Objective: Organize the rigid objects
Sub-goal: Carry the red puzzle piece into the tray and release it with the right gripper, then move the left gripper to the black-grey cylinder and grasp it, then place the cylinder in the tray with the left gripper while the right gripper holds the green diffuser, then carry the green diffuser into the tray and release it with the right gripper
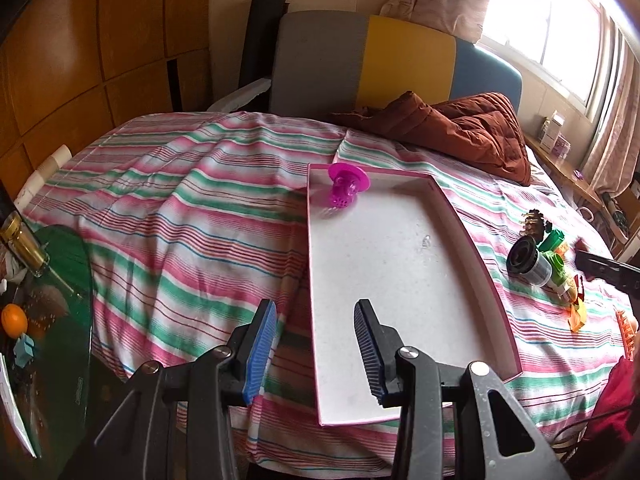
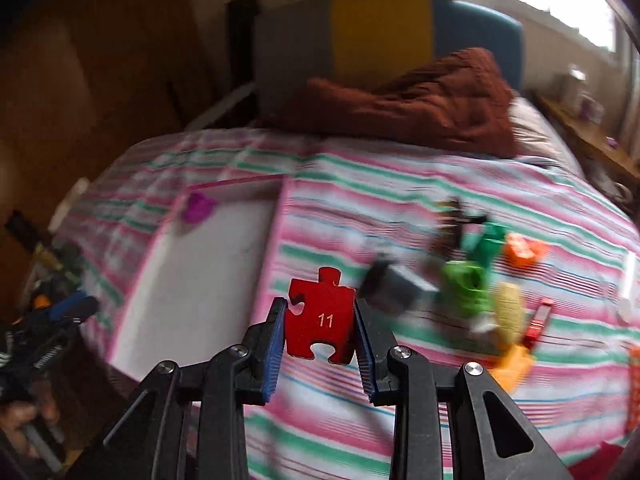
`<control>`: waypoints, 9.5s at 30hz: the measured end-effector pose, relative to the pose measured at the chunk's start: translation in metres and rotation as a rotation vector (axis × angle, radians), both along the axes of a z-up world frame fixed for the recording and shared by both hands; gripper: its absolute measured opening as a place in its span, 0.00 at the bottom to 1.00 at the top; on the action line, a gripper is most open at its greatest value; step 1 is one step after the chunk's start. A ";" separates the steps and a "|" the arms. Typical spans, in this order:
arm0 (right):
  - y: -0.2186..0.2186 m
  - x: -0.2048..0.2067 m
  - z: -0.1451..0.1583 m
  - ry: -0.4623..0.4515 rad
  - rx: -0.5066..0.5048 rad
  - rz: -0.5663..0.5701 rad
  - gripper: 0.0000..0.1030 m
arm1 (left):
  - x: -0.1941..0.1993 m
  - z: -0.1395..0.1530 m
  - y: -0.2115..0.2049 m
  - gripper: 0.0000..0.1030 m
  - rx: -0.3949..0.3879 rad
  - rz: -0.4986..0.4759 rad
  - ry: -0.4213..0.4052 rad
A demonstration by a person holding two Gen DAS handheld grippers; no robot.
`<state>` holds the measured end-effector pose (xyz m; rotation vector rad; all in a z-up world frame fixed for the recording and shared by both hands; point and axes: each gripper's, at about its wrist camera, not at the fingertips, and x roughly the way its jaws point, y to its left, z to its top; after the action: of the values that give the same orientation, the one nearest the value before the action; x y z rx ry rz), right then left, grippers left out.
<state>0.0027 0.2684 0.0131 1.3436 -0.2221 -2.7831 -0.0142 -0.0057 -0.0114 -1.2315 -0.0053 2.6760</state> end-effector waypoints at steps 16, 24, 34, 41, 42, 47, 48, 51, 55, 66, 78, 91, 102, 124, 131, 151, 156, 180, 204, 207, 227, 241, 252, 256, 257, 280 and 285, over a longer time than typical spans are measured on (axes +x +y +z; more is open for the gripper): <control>-0.137 -0.132 -0.070 -0.227 -0.153 0.119 0.31 | 0.001 -0.009 -0.047 0.39 0.032 0.103 -0.022; -0.150 -0.179 -0.093 -0.275 -0.253 0.061 0.34 | -0.005 -0.015 -0.061 0.39 0.044 0.137 -0.042; -0.140 -0.146 -0.071 -0.173 -0.229 0.102 0.40 | -0.004 -0.015 -0.058 0.39 0.040 0.134 -0.040; -0.118 -0.095 -0.045 -0.066 -0.132 0.102 0.52 | 0.000 -0.007 -0.048 0.39 0.021 0.106 -0.018; -0.114 -0.088 -0.043 -0.052 -0.122 0.095 0.53 | 0.001 -0.005 -0.045 0.39 0.014 0.099 -0.013; -0.091 -0.058 -0.032 0.011 -0.075 0.045 0.55 | 0.005 0.002 -0.032 0.40 -0.010 0.061 0.010; -0.085 -0.053 -0.030 0.020 -0.069 0.031 0.55 | 0.006 0.003 -0.029 0.40 -0.014 0.054 0.014; -0.063 -0.037 -0.024 0.047 -0.064 -0.017 0.55 | 0.006 0.005 -0.018 0.40 -0.024 0.026 0.018; -0.035 -0.019 -0.017 0.075 -0.050 -0.079 0.57 | 0.007 0.006 -0.003 0.40 -0.027 -0.013 0.015; 0.038 0.019 -0.014 0.095 -0.045 -0.244 0.59 | 0.011 0.005 0.040 0.40 -0.053 -0.120 0.003; 0.131 0.054 -0.005 0.121 0.035 -0.438 0.63 | 0.005 0.006 0.092 0.40 -0.018 -0.266 -0.037; 0.218 0.083 -0.030 0.112 -0.044 -0.587 0.63 | -0.016 -0.009 0.206 0.50 0.018 -0.515 -0.159; 0.214 0.078 -0.029 0.112 -0.114 -0.568 0.65 | -0.040 -0.032 0.299 0.81 -0.080 -0.620 -0.115; 0.170 0.047 -0.043 0.046 -0.075 -0.336 0.69 | -0.031 -0.022 0.247 0.63 0.022 -0.557 -0.094; 0.137 -0.022 -0.057 -0.071 0.064 -0.146 0.69 | -0.015 0.003 0.197 0.63 0.064 -0.510 -0.053; 0.064 -0.025 -0.099 -0.246 0.093 0.029 0.52 | 0.002 0.018 0.057 0.63 0.087 -0.247 0.013; 0.061 -0.007 -0.102 -0.195 0.077 -0.017 0.51 | 0.010 0.013 0.025 0.63 0.052 -0.166 0.019; 0.056 0.005 -0.103 -0.126 0.092 -0.058 0.51 | 0.024 0.013 0.019 0.63 -0.032 -0.131 0.034; 0.057 0.009 -0.106 -0.096 0.058 -0.081 0.52 | -0.098 -0.009 0.066 0.63 0.108 -0.199 -0.102; 0.058 0.012 -0.106 -0.093 0.054 -0.084 0.52 | -0.115 -0.019 0.077 0.63 0.094 -0.203 -0.116; 0.058 0.013 -0.106 -0.093 0.056 -0.091 0.52 | -0.138 -0.032 0.070 0.76 0.025 -0.131 -0.092; 0.053 0.009 -0.106 -0.095 0.075 -0.103 0.52 | -0.040 0.001 0.045 0.76 -0.041 -0.096 0.012; 0.049 0.007 -0.106 -0.105 0.090 -0.114 0.51 | -0.014 -0.003 0.023 0.76 -0.020 -0.055 -0.014; 0.049 0.005 -0.106 -0.111 0.093 -0.121 0.51 | -0.012 -0.004 0.017 0.76 -0.016 -0.047 -0.015; 0.048 0.005 -0.106 -0.113 0.095 -0.123 0.51 | -0.012 -0.004 0.016 0.76 -0.017 -0.047 -0.017; 0.017 0.000 -0.040 -0.010 -0.007 -0.157 0.51 | -0.007 -0.010 -0.015 0.76 0.003 0.018 -0.027; -0.041 -0.020 -0.024 0.003 -0.047 0.030 0.51 | -0.006 -0.010 -0.027 0.76 0.013 0.053 -0.029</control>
<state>-0.0174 0.2271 -0.0111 1.3212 -0.2630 -2.7376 -0.0197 -0.0330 -0.0211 -1.2835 -0.0598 2.6981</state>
